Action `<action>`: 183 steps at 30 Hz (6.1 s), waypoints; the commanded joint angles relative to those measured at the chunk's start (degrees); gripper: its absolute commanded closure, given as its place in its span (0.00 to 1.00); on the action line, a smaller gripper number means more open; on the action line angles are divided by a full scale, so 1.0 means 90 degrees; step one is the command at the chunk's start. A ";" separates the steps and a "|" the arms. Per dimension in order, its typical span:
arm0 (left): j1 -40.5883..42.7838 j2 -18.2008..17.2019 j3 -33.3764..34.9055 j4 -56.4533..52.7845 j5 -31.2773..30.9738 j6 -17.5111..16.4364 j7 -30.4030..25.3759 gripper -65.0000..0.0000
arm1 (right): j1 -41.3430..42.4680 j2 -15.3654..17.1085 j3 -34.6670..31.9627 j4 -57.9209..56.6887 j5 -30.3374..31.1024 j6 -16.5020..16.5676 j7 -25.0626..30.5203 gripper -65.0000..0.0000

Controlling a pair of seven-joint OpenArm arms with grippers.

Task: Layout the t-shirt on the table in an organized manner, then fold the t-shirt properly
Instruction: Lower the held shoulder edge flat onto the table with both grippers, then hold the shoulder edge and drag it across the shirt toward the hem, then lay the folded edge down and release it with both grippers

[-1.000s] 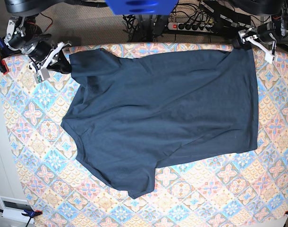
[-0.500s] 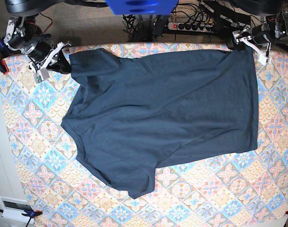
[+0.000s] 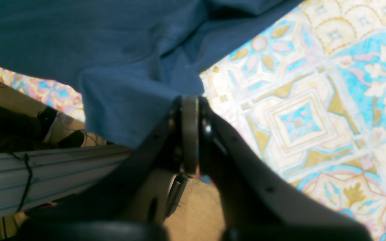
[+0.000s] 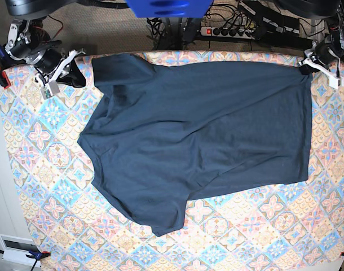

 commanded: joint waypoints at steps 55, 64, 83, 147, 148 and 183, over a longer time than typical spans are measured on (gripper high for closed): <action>0.0061 -0.0144 -0.0098 0.0127 -0.0075 -0.0004 -0.0064 1.00 | 0.0088 0.0099 -0.1083 -0.0256 -0.0313 0.0021 0.0140 0.98; 0.0227 -0.0154 -0.0127 0.0596 -0.0046 -0.0746 0.0385 1.00 | -0.0332 0.0108 -0.0595 -0.0031 0.0351 0.0021 0.0131 0.98; 0.0188 -0.0096 -0.1661 0.0683 -0.0632 -0.1274 0.1079 1.00 | 0.0195 0.0450 -0.0624 0.0291 0.2022 0.0021 0.0131 0.98; -0.4247 0.0647 -0.1700 -0.1680 0.0716 -0.1176 0.1685 0.27 | 0.3263 -0.0624 -0.1396 -0.1838 -0.1466 0.0021 -0.0036 0.66; -0.4090 0.0627 -0.1700 -0.1553 0.0540 -0.1166 0.1685 0.28 | 0.3136 -0.0624 -0.1386 -0.1711 -0.1466 0.0021 -0.0036 0.67; -0.4950 0.1477 -0.1661 -0.2989 0.2172 -0.1147 0.0815 1.00 | 0.1963 -0.0624 -0.0878 -0.0910 -0.1456 0.0021 -0.0026 0.66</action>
